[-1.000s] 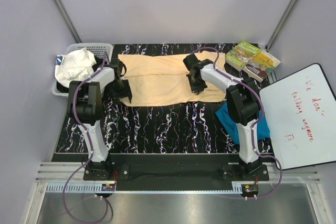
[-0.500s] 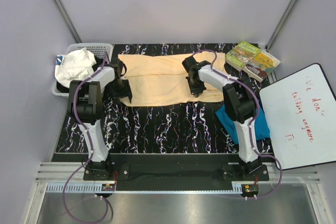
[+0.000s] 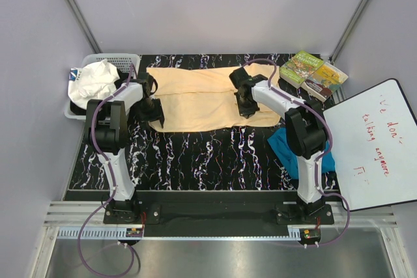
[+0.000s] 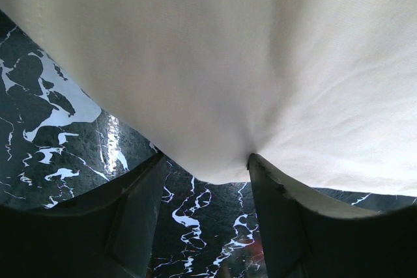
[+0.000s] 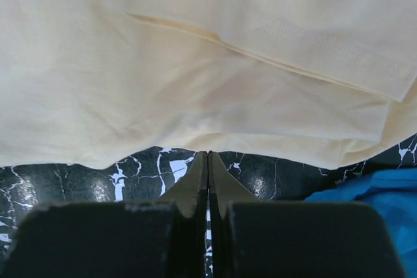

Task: Fold and stack the t-shirts
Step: Grap the side of the flattened tshirt closest away from the robot with both arms

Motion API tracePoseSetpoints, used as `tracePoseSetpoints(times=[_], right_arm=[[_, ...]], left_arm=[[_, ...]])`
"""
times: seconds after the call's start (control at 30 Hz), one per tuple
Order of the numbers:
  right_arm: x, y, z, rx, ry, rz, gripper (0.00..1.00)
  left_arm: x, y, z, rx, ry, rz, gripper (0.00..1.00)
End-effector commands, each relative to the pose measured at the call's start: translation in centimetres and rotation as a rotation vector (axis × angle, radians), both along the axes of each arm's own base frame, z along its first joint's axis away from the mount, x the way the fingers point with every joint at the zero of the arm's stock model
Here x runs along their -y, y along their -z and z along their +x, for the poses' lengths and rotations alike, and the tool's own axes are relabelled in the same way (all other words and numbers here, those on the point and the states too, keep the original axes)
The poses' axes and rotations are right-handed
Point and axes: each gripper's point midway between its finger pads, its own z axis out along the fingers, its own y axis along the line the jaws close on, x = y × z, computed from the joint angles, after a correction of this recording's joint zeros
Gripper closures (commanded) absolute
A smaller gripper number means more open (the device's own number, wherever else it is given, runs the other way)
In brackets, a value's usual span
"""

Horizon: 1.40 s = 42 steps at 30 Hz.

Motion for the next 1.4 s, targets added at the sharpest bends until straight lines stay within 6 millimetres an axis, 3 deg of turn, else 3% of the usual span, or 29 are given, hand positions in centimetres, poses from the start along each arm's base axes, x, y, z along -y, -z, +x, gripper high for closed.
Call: tracePoseSetpoints(times=[0.0, 0.13, 0.4, 0.67, 0.97, 1.2, 1.37], right_arm=[[0.9, -1.3, -0.7, 0.033, 0.043, -0.012, 1.00], [1.6, -0.3, -1.8, 0.003, 0.050, -0.025, 1.00], [1.5, 1.2, -1.6, -0.010, 0.055, -0.026, 1.00], [1.4, 1.0, -0.9, 0.007, 0.051, -0.034, 1.00], [1.2, 4.7, -1.2, -0.068, 0.034, -0.055, 1.00], [1.7, 5.3, -3.5, -0.155, -0.002, -0.061, 1.00], [3.6, 4.7, -6.8, -0.247, -0.034, -0.119, 1.00]], left_arm=[[-0.1, 2.0, 0.7, 0.006, 0.018, 0.007, 0.39], [-0.1, 2.0, 0.7, 0.004, 0.019, 0.008, 0.39], [-0.2, 2.1, 0.5, -0.001, 0.026, 0.013, 0.39], [-0.3, 2.2, 0.3, -0.007, 0.030, 0.024, 0.39], [-0.3, 2.2, 0.2, -0.011, 0.031, 0.025, 0.39], [-0.4, 2.2, 0.3, -0.011, 0.028, 0.027, 0.39], [-0.3, 2.2, 0.4, -0.015, 0.020, 0.027, 0.39]])
